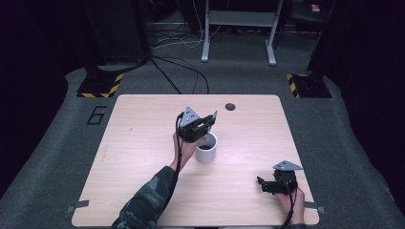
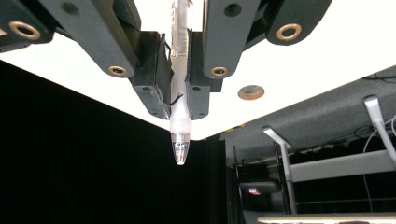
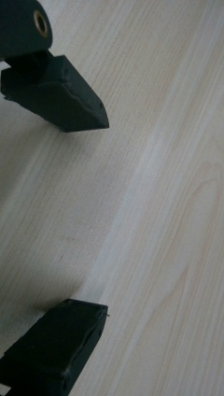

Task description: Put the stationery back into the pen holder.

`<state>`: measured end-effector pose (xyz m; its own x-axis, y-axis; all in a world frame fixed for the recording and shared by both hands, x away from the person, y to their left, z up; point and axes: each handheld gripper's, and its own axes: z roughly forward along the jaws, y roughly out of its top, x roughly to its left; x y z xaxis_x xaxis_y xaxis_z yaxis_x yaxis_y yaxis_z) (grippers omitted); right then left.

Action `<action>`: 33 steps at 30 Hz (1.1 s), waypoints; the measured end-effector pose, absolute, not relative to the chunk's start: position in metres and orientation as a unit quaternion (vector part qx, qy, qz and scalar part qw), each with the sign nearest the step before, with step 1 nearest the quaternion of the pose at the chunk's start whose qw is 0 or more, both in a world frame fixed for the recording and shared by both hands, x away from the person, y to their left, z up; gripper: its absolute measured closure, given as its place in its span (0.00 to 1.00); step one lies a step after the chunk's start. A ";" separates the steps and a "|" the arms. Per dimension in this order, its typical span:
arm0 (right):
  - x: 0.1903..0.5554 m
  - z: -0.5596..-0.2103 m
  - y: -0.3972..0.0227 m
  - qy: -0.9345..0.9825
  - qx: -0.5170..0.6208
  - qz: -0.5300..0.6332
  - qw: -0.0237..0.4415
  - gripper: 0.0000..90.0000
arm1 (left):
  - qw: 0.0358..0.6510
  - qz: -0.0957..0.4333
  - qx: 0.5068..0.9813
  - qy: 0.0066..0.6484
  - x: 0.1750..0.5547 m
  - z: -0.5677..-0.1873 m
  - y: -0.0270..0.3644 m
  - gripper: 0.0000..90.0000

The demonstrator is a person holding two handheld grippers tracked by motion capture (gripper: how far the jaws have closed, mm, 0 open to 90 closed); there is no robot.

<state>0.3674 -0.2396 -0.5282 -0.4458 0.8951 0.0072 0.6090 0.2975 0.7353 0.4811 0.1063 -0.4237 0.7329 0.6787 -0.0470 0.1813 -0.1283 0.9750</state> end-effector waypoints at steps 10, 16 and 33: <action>0.367 -0.528 -0.240 0.778 0.483 0.343 0.209 0.10 | 0.578 0.205 0.730 0.302 0.479 -0.431 0.106 0.89; 0.368 -0.528 -0.240 0.781 0.480 0.339 0.211 0.10 | 0.568 0.199 0.738 0.306 0.480 -0.437 0.107 0.89; 0.368 -0.529 -0.240 0.781 0.479 0.340 0.211 0.10 | 0.530 0.177 0.768 0.313 0.481 -0.450 0.103 0.89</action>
<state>0.3677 -0.2405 -0.5286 -0.4518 0.8921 -0.0044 0.6050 0.3100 0.7334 0.4813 0.1034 -0.4504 0.7410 0.6688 -0.0601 0.2936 -0.2423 0.9247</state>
